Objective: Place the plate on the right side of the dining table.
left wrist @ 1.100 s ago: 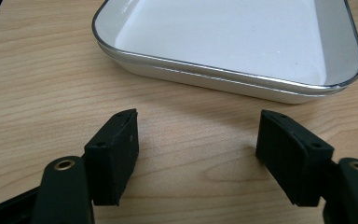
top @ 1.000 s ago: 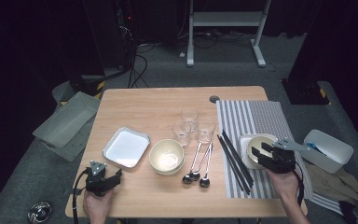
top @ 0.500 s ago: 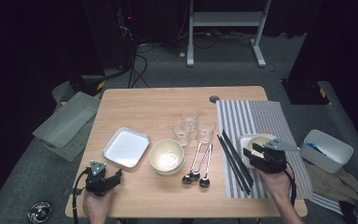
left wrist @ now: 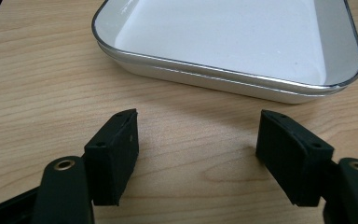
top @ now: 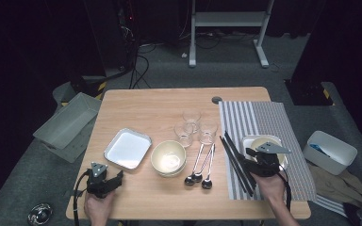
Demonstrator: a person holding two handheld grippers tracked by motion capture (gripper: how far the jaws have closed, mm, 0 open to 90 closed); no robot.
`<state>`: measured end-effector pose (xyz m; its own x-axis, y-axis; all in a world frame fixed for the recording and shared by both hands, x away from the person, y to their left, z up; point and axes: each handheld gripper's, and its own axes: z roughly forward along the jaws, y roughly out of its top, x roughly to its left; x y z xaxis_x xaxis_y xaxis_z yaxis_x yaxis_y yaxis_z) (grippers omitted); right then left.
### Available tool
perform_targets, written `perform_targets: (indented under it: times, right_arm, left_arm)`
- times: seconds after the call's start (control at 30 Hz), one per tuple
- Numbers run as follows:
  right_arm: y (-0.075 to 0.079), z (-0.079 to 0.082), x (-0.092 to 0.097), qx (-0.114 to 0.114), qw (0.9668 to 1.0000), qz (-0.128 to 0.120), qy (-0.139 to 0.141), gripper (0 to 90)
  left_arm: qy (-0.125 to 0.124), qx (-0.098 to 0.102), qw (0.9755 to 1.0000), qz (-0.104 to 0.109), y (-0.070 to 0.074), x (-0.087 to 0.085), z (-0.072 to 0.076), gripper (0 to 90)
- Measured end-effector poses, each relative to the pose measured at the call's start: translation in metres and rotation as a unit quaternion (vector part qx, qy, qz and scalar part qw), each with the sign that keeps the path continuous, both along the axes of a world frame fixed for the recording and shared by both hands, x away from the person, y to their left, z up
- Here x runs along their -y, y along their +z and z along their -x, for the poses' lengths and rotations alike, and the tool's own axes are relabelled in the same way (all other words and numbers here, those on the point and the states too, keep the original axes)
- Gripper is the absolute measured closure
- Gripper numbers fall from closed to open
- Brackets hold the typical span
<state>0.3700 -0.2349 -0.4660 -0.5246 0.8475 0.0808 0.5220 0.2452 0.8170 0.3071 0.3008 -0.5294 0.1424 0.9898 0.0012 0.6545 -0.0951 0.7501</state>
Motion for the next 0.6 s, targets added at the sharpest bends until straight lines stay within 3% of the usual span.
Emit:
perform_targets:
  times: [0.6]
  right_arm:
    - [-0.022, 0.002, -0.029, -0.027, 0.9993, -0.002, 0.024, 53.7]
  left_arm:
    - [0.0, 0.0, 1.0, 0.0, 0.0, 0.0, 0.0, 30.0]
